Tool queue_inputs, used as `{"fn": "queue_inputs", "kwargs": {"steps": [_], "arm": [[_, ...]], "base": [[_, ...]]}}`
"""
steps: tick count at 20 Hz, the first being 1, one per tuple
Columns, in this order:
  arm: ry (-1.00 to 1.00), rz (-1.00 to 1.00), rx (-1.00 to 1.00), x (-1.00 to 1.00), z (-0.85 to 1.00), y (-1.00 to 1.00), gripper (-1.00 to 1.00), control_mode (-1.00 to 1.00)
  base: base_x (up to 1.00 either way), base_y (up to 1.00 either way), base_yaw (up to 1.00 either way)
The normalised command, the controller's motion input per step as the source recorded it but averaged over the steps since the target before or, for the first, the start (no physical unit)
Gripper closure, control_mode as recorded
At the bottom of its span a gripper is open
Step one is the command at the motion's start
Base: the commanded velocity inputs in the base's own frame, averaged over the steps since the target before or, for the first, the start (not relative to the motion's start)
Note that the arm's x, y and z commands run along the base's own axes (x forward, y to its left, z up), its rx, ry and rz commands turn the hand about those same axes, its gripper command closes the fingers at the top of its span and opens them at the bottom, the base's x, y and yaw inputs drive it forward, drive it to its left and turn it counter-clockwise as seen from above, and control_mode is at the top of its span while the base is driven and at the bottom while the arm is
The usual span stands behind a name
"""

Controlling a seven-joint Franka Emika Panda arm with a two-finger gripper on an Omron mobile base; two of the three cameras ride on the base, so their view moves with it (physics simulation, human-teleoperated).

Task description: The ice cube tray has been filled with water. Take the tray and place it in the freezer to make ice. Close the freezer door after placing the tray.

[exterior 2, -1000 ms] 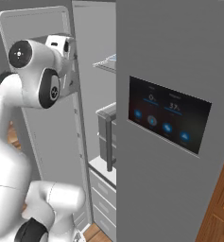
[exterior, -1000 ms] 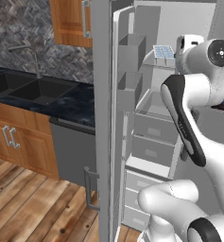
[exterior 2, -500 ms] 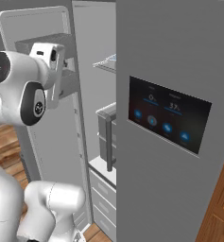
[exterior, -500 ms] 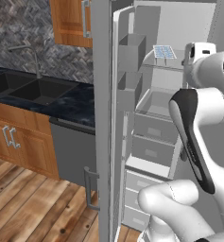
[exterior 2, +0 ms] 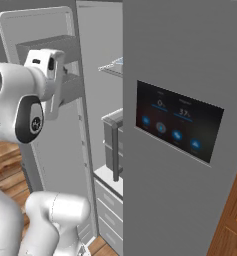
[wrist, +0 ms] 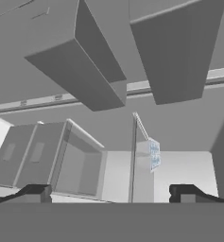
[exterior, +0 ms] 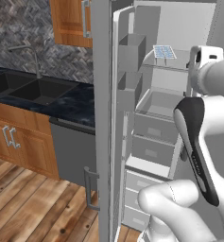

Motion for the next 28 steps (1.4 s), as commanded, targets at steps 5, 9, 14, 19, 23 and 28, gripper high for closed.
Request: {"fn": "queue_inputs", "kwargs": {"steps": [5, 9, 14, 19, 23, 28], "arm": [[-0.06, 0.0, 0.0, -0.07, -0.06, 0.0, -1.0, -1.0], [0.0, 0.0, 0.0, 0.01, 0.0, 0.0, -1.0, -1.0], [0.0, 0.0, 0.0, 0.0, 0.0, 0.0, -1.0, 1.0], [0.0, 0.0, 0.0, 0.0, 0.0, 0.0, -1.0, 1.0], [0.0, 0.0, 0.0, 0.0, 0.0, 0.0, -1.0, 1.0], [0.0, 0.0, 0.0, 0.0, 0.0, 0.0, -1.0, 1.0]], "base": [[0.0, 0.0, 0.0], [0.0, 0.0, 0.0], [-0.11, 0.01, 0.0], [-0.42, 0.14, -0.01], [-0.64, 0.28, -0.04], [-0.58, 0.23, -0.07]]}}
